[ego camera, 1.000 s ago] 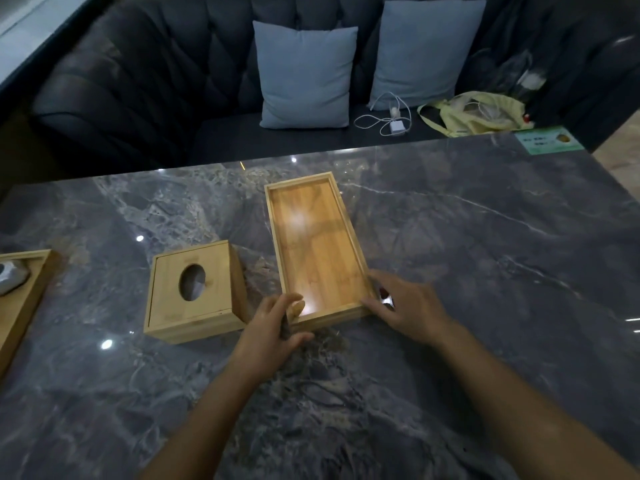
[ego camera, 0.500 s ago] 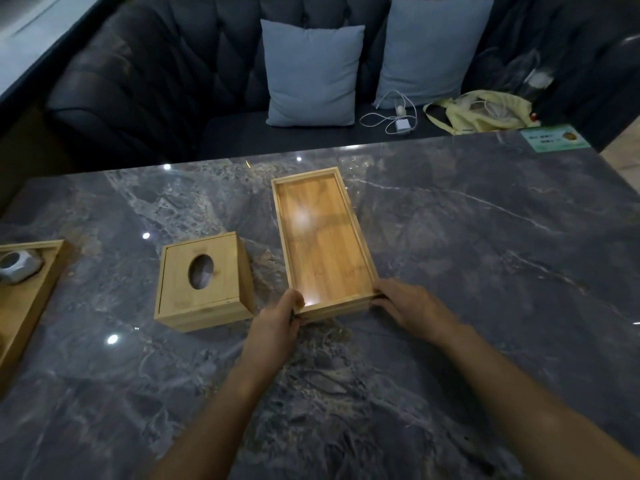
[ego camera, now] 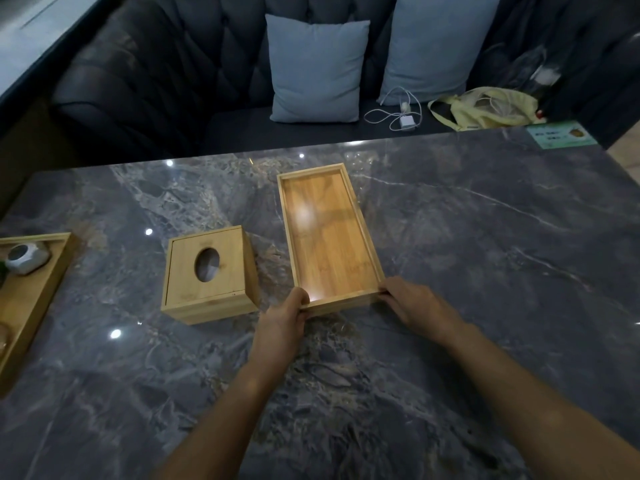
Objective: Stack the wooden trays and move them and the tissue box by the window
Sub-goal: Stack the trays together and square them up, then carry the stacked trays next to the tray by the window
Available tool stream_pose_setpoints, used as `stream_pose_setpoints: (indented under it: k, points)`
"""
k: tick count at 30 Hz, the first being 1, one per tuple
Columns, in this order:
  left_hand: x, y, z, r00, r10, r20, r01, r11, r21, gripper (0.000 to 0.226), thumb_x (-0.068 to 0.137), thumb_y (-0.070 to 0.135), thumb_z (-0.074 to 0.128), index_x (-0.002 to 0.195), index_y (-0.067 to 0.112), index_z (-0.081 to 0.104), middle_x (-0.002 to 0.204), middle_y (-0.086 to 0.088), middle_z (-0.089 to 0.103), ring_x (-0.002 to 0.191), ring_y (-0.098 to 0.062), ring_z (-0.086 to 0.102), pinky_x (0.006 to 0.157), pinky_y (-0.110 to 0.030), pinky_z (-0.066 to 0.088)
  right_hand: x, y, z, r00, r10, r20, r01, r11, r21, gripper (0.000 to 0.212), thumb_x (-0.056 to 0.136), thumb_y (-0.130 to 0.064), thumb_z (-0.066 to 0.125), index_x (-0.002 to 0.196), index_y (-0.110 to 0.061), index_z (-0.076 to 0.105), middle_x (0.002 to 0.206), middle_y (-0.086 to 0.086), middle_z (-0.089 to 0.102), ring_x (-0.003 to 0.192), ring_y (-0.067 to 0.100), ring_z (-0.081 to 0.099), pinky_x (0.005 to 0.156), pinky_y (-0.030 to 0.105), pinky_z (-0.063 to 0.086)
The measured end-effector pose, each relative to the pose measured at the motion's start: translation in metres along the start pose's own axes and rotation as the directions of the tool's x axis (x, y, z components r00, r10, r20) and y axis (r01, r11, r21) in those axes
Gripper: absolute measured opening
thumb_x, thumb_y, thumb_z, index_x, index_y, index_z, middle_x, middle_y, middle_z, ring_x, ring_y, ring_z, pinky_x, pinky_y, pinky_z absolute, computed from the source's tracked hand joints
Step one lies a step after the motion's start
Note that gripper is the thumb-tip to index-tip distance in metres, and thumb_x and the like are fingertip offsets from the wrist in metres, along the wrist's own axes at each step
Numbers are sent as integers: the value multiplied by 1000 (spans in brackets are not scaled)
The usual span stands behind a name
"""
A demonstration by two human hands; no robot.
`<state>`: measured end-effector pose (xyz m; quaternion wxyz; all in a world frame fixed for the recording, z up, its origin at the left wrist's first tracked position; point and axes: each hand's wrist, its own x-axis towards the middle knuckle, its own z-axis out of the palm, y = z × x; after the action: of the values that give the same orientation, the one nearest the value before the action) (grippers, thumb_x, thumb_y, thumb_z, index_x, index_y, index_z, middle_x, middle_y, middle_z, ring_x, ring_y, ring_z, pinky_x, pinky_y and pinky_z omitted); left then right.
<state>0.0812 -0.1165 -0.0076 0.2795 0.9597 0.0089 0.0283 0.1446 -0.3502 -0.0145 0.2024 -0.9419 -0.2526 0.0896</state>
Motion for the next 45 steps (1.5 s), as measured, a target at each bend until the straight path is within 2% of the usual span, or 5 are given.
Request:
stream_pose_setpoints:
  k: [10, 18, 24, 32, 45]
  points:
    - [5, 4, -7, 996, -95, -1, 92, 970, -226, 63, 78, 50, 65, 130, 34, 34, 124, 13, 57, 108, -6, 57, 78, -16, 48, -1, 10, -8, 930, 169, -327, -64, 949, 309, 39, 83, -24, 69, 118, -9, 58, 87, 5, 65, 70, 22, 63, 64, 34, 53]
    - [74, 18, -15, 822, -449, 351, 522, 346, -780, 68, 91, 55, 37, 149, 23, 19, 153, -9, 32, 137, -29, 35, 113, -53, 29, 73, 13, -12, 877, 439, 194, -319, 231, 919, 65, 81, -58, 55, 136, -24, 45, 142, 2, 50, 128, 17, 47, 111, 44, 33]
    - [76, 26, -7, 879, -347, 326, 452, 389, -803, 52, 98, 42, 29, 147, 25, 20, 154, -1, 26, 136, -17, 30, 115, -41, 25, 85, -11, -5, 926, 272, 263, -339, 292, 894, 45, 80, -69, 42, 121, -51, 48, 114, -25, 64, 102, -5, 61, 77, 14, 51]
    - [105, 9, -8, 888, -322, 329, 429, 317, -846, 55, 95, 47, 28, 143, 19, 34, 147, -13, 41, 135, -31, 39, 111, -57, 31, 106, -4, -20, 920, 306, 244, -325, 249, 913, 68, 82, -64, 41, 138, -26, 40, 138, 5, 52, 125, 23, 49, 109, 53, 35]
    - [160, -2, -3, 899, -363, 244, 347, 254, -903, 50, 98, 36, 25, 140, 10, 36, 143, -19, 45, 133, -34, 41, 112, -58, 29, 174, 6, -10, 922, 371, 112, -268, 400, 876, 71, 84, -59, 31, 141, -17, 38, 144, 11, 44, 133, 26, 41, 112, 53, 30]
